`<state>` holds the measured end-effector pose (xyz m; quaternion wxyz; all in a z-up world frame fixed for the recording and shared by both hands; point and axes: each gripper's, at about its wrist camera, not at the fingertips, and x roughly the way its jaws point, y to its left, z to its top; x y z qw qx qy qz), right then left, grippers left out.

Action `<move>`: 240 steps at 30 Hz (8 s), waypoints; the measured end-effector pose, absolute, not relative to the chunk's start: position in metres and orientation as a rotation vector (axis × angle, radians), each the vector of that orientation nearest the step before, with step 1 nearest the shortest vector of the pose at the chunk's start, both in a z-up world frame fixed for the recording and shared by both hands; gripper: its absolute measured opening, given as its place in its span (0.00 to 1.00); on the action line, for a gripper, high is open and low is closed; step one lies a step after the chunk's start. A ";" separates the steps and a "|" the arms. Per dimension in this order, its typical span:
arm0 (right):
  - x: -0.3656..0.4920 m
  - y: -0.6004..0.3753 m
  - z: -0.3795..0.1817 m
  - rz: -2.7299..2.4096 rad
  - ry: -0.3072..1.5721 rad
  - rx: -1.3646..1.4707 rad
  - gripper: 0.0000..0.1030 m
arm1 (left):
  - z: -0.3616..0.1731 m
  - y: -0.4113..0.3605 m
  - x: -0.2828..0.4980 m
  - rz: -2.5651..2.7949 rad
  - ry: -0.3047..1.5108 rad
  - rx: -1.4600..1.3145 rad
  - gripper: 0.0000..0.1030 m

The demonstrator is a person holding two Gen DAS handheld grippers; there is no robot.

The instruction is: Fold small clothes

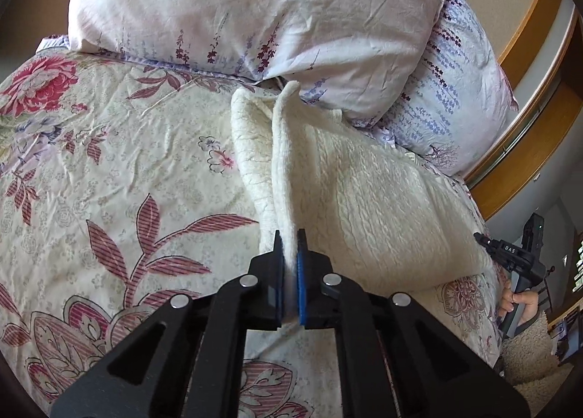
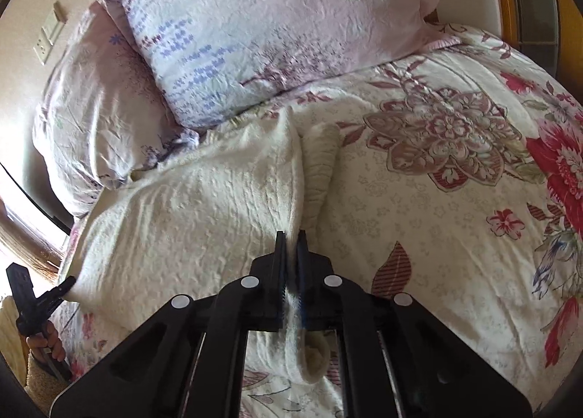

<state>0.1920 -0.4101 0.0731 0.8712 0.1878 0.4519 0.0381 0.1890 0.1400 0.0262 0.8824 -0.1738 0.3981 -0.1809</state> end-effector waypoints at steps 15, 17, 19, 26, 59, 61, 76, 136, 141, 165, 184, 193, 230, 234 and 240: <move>0.238 -0.355 0.105 0.154 0.892 0.375 0.49 | 0.089 0.053 0.237 -0.339 0.705 -0.159 0.88; 0.245 -0.349 0.102 0.143 0.909 0.371 0.54 | 0.080 0.036 0.254 -0.304 0.757 -0.123 0.90; 0.252 -0.347 0.100 0.120 0.919 0.360 0.59 | 0.068 0.026 0.269 -0.224 0.818 -0.073 0.95; 0.264 -0.360 0.073 0.005 0.999 0.345 0.59 | 0.032 0.032 0.291 -0.112 0.927 -0.035 0.98; 0.268 -0.190 0.063 -0.098 1.039 -0.082 0.99 | 0.048 0.105 0.301 -0.101 0.951 -0.254 0.98; 0.268 -0.190 0.064 -0.103 1.030 -0.085 0.99 | 0.044 0.103 0.301 -0.108 0.964 -0.238 0.98; 0.266 -0.191 0.064 -0.095 1.015 -0.061 0.99 | 0.024 0.083 0.315 -0.135 1.108 -0.118 0.98; 0.191 -0.414 0.104 -0.098 0.883 0.527 0.99 | 0.027 -0.166 0.310 -1.036 1.194 -0.893 0.40; 0.186 -0.429 0.114 0.060 0.760 0.670 0.99 | 0.079 -0.112 0.292 -1.021 0.957 -0.776 0.75; 0.247 -0.366 0.088 0.236 0.996 0.570 0.14 | 0.050 -0.027 0.264 -0.508 0.749 -0.356 0.98; 0.242 -0.386 0.136 0.093 0.795 0.394 0.13 | 0.051 -0.067 0.251 -0.274 0.713 0.033 0.98; 0.242 -0.400 0.130 0.060 0.804 0.409 0.13 | 0.049 -0.068 0.252 -0.292 0.724 0.042 0.98; 0.161 -0.415 0.110 0.227 0.905 0.522 0.48 | 0.043 -0.128 0.147 -0.523 0.616 0.436 0.98; 0.161 -0.405 0.104 0.207 0.923 0.441 0.16 | 0.036 -0.139 0.156 -0.466 0.640 0.470 0.98; 0.149 -0.416 0.113 0.121 0.835 0.425 0.12 | 0.030 -0.133 0.177 -0.422 0.719 0.394 0.98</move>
